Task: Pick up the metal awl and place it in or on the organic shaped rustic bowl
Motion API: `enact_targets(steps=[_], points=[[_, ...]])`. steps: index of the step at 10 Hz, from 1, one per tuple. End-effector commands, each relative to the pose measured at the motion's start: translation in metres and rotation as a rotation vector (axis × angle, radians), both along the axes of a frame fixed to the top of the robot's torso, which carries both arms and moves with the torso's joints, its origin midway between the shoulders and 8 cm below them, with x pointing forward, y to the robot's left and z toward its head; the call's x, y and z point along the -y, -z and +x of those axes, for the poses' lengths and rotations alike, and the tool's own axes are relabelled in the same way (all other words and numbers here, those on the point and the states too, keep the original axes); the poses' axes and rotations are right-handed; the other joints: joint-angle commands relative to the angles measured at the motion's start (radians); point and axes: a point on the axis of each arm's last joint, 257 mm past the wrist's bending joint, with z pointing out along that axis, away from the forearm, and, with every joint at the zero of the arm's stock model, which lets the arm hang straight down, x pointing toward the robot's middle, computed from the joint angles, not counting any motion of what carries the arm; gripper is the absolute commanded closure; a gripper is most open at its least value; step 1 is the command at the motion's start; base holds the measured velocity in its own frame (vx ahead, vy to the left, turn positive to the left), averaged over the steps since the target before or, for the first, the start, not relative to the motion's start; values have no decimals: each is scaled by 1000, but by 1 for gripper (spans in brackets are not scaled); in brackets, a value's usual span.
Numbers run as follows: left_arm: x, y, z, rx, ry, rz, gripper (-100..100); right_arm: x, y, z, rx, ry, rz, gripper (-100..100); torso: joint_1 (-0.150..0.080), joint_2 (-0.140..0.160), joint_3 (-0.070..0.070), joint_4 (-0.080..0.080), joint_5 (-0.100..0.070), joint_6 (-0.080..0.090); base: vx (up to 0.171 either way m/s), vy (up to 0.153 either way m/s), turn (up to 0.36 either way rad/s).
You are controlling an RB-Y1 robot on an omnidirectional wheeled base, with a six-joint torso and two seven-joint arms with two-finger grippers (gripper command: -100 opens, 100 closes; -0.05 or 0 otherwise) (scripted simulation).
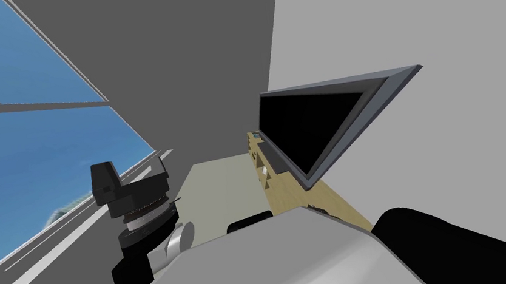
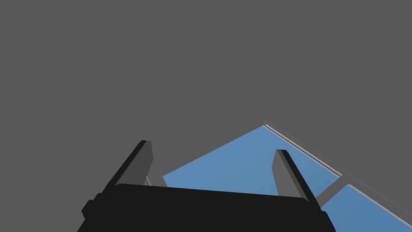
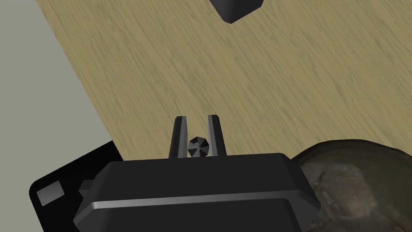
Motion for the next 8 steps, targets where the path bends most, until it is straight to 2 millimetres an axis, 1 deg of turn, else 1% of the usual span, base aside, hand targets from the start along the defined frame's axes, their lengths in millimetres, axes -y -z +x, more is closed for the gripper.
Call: enact_targets(steps=[1,4,6,8], points=[[0,0,0,0,0,0,0,-6,-8,18,54,-17,-12,100,0,0,0,0,0,0,-175,33,-59],[0,0,0,0,0,0,0,-13,-29,57,165,-55,-47,100,-2,3,2,1,0,0,-175,27,-71],[0,0,0,0,0,0,0,-19,-48,84,250,-87,-79,100,0,4,3,2,0,0,-176,31,-73],[0,0,0,0,0,0,0,-24,-68,110,329,-118,-116,100,-3,5,4,2,-1,0,-214,18,-79]])
